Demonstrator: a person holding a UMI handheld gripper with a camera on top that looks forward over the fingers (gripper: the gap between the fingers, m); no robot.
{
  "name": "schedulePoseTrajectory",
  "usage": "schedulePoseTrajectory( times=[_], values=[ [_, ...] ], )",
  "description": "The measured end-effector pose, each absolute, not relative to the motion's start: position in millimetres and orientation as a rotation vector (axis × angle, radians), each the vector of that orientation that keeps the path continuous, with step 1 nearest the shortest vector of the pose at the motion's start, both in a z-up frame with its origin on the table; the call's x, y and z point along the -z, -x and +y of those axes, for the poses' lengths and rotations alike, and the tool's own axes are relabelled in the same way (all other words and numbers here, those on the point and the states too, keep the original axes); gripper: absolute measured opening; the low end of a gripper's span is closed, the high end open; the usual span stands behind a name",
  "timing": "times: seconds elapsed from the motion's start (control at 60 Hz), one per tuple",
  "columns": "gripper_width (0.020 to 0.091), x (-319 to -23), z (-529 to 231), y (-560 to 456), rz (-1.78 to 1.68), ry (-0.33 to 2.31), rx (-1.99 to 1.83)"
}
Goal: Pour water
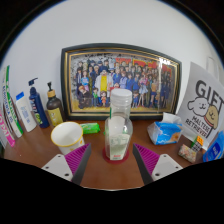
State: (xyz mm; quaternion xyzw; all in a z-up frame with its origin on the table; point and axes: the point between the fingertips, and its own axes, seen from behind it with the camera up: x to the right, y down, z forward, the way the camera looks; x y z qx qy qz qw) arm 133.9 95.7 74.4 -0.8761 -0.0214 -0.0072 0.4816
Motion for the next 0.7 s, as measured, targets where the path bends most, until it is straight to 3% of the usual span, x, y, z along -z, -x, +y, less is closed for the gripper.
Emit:
schedulePoseTrajectory(
  times=[0.25,0.7],
  values=[
    [0.0853,-131,-34,-109,-0.011,2.211,0.094],
    [0.0854,-174,-174,-90,-0.003,2.227,0.089]
  ],
)
